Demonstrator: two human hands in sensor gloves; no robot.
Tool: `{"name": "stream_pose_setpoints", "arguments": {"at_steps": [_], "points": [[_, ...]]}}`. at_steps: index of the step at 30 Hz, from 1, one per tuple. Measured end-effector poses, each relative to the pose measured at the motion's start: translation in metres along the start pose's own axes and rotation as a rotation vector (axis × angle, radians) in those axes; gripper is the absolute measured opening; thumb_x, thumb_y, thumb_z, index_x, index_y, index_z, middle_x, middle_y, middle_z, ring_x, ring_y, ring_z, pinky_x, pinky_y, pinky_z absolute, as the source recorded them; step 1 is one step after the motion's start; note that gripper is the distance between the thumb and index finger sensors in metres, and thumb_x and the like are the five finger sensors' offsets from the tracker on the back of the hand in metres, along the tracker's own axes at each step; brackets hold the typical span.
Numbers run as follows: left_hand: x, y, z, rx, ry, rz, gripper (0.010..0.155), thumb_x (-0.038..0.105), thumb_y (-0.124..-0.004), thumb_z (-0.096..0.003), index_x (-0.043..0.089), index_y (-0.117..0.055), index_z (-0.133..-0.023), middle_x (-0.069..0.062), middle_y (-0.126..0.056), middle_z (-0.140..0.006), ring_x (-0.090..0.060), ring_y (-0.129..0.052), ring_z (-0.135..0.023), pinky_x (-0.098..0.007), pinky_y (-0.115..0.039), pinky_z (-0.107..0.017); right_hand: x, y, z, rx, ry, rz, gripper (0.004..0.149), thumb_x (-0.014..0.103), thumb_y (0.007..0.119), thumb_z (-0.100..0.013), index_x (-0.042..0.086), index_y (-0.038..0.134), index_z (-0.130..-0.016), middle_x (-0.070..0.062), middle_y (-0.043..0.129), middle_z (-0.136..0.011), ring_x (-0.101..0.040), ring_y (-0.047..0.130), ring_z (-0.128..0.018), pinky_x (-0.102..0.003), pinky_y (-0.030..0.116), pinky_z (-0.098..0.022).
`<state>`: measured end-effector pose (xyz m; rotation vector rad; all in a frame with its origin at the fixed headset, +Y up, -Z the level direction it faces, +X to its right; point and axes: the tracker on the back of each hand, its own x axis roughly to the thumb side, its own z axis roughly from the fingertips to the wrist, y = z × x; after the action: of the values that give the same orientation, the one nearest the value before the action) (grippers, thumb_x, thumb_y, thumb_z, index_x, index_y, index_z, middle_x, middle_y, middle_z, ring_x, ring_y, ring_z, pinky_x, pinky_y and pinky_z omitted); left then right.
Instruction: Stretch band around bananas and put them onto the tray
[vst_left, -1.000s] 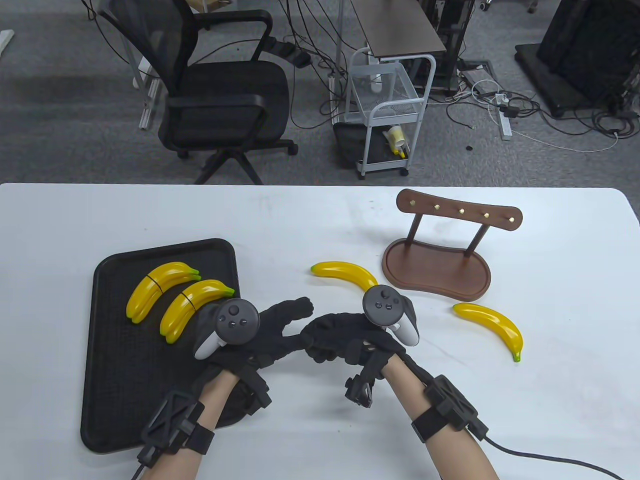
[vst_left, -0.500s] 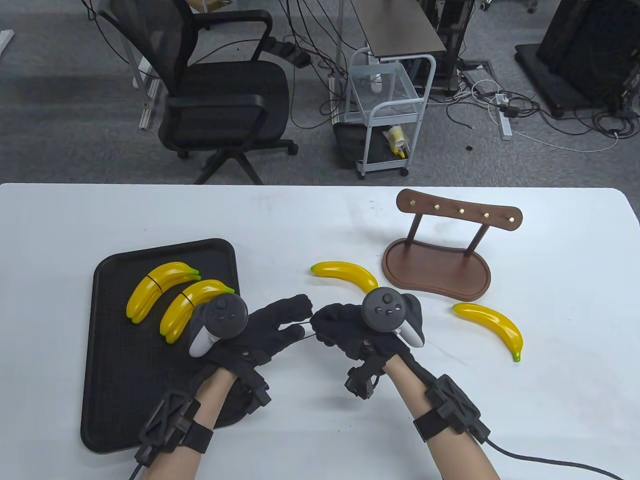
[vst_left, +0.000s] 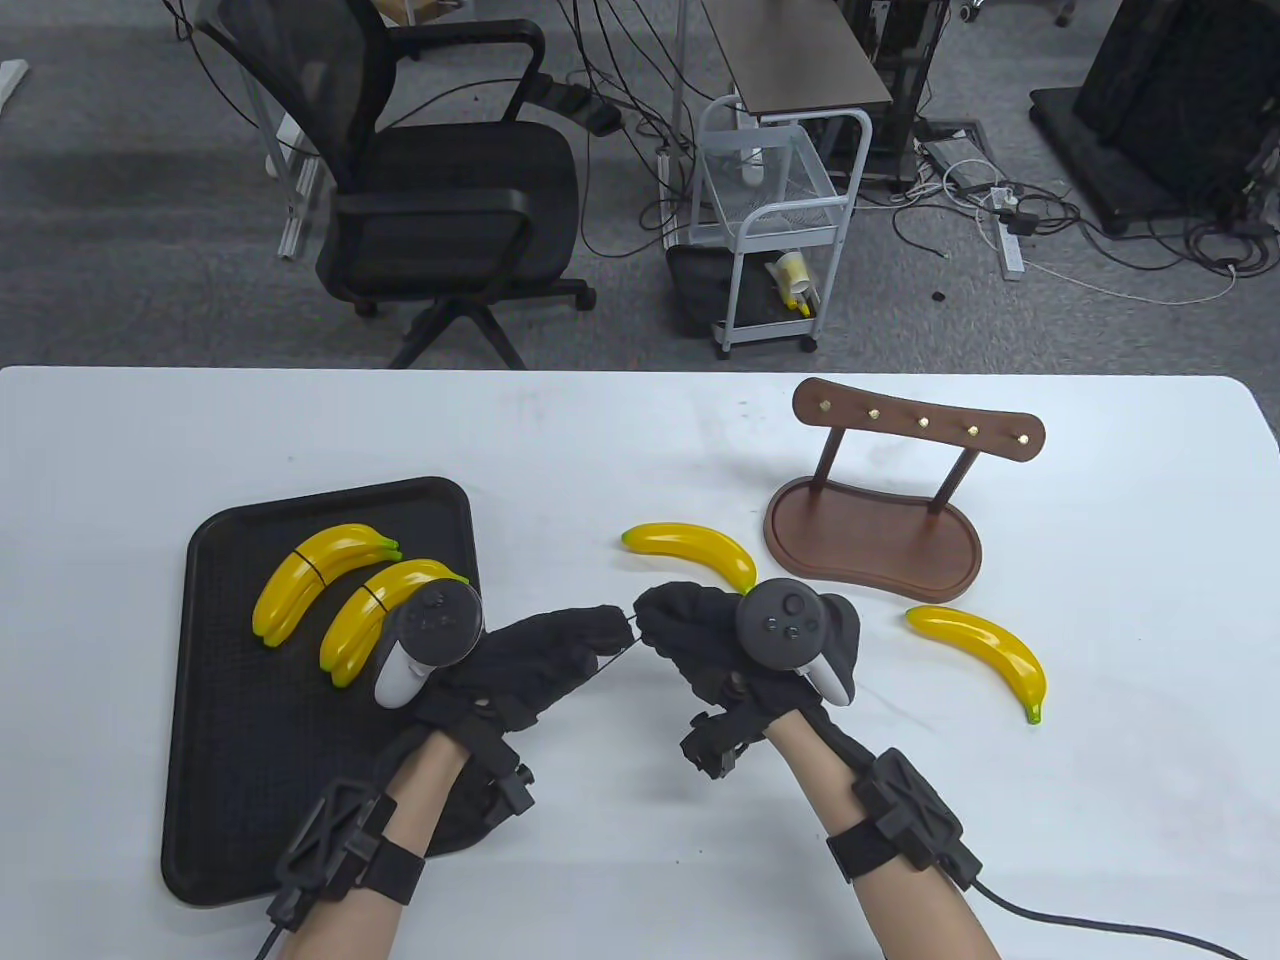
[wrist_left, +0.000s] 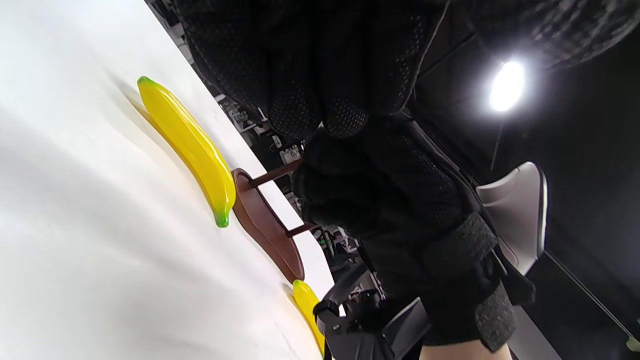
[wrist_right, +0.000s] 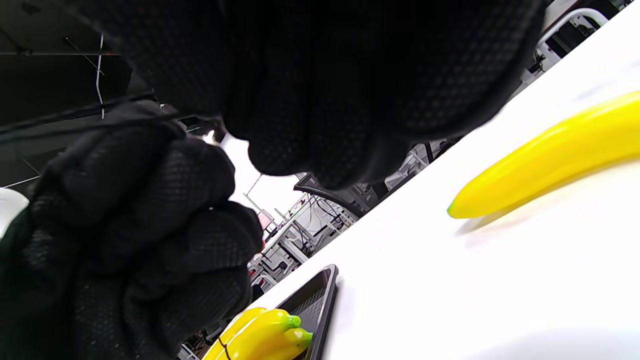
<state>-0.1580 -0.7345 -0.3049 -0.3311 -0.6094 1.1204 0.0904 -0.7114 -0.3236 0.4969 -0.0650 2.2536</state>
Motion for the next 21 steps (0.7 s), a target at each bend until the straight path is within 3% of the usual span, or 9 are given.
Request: {"name": "stream_pose_setpoints", "arguments": {"at_steps": [21], "points": [[-0.001, 0.002, 0.001, 0.001, -0.03, 0.137, 0.068, 0.062, -0.064, -0.046, 0.028, -0.068, -0.104, 0.005, -0.079, -0.11, -0.027, -0.083, -0.102, -0.047, -0.066, -0.08, -0.01, 0.013, -0.004, 0.148, 0.001, -0.154, 0.038, 0.028, 0.071, -0.055, 0.011, 0.083, -0.087, -0.011, 0.095, -0.076, -0.033, 0.099, -0.06, -0.05, 0.082, -0.042]]}}
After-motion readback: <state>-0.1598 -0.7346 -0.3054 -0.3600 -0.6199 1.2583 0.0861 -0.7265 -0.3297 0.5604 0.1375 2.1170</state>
